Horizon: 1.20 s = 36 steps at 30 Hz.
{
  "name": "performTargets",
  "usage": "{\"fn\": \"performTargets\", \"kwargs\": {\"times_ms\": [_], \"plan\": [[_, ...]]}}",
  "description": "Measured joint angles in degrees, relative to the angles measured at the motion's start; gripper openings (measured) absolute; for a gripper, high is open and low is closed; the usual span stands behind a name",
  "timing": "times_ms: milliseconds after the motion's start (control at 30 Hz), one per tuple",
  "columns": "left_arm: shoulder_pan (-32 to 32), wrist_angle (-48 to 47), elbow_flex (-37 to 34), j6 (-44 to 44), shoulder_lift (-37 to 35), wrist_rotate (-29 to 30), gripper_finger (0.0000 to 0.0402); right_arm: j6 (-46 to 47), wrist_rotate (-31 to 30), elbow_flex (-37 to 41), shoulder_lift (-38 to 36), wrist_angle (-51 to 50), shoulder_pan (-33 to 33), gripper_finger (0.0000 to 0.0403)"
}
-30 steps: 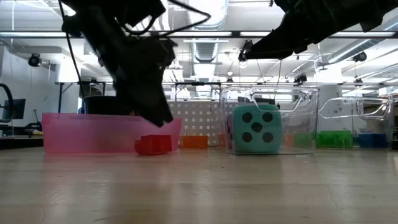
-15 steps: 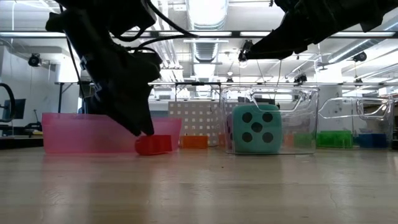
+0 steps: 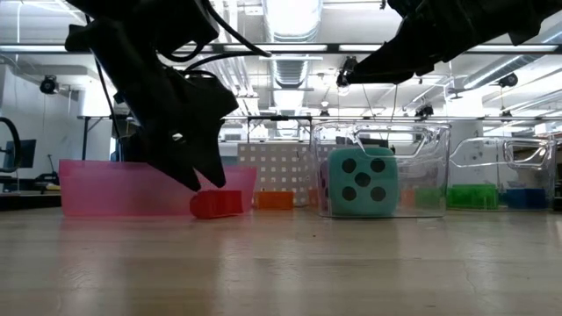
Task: Pick & Place Toys
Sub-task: Put the top large red game piece into the top transparent bin
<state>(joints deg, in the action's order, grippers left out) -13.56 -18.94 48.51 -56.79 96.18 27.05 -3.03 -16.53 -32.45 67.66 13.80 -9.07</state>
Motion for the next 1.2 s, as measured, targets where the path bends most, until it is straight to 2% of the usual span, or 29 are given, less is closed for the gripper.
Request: {"fn": "performTargets", "kwargs": {"times_ms": [200,367,567,867,1200], "plan": [[0.0,-0.3,0.3,-0.8,0.0,-1.9,0.0223,0.0,0.0,0.0,0.0,0.0,0.0,0.0294],[0.4,-0.9,0.2,3.7,-1.7,-2.6,0.0194,0.0,0.0,0.0,0.0,0.0,0.0,0.0294],[0.8,-1.2,0.3,5.2,-4.5,-2.6,0.0192,0.0,0.0,0.0,0.0,0.0,0.0,0.0294],[-1.4,-1.1,0.3,2.3,-4.4,-7.2,0.0192,0.0,0.0,0.0,0.0,-0.1,0.0,0.0294],[-3.4,1.7,0.3,-0.5,-4.2,-5.8,0.0191,0.0,0.0,0.0,0.0,0.0,0.0,0.0294]]}}
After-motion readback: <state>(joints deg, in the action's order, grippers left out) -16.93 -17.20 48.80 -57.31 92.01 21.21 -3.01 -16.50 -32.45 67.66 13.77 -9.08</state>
